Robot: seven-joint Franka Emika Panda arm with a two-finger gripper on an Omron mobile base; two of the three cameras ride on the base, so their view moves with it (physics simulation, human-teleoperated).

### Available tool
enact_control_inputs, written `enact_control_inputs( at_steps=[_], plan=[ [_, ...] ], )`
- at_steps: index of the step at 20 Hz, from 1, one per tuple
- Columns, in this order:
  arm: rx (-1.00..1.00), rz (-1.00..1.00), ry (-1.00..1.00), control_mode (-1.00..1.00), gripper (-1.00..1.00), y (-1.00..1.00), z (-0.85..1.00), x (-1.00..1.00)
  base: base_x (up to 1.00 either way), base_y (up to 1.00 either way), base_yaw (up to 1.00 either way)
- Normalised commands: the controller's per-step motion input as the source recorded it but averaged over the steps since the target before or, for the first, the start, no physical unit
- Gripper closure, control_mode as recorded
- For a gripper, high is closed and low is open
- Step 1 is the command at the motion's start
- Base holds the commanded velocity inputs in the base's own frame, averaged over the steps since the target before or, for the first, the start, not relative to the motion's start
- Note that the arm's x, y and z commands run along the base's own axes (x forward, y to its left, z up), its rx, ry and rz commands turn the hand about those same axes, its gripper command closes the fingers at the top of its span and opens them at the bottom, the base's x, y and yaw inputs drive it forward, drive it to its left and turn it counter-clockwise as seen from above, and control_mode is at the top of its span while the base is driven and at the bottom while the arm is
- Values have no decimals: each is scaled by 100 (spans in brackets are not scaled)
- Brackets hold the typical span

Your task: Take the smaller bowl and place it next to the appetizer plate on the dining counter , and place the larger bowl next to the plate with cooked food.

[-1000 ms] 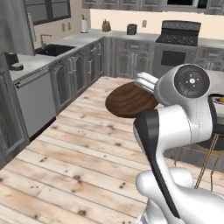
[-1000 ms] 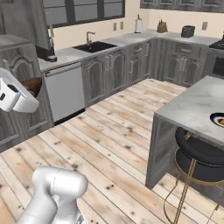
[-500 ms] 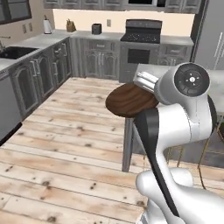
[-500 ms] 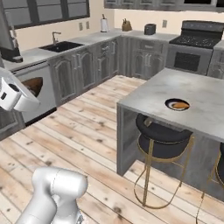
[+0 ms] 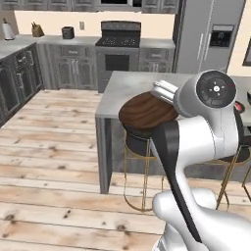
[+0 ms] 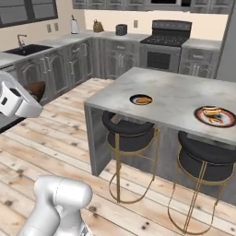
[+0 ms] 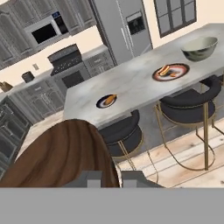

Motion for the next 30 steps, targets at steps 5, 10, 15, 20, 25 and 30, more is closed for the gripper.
enact_control_inputs(
  at_steps=[5,10,15,20,25,30],
  plan=[
    [0,0,0,100,100,0,0,0,0,-52,-30],
    [0,0,0,100,100,0,0,0,29,-6,-29],
    [0,0,0,100,100,0,0,0,63,0,-28],
    [0,0,0,100,100,0,0,0,85,6,-29],
    [0,0,0,100,100,0,0,0,87,20,-29],
    [0,0,0,100,100,0,0,0,80,38,-31]
  ],
)
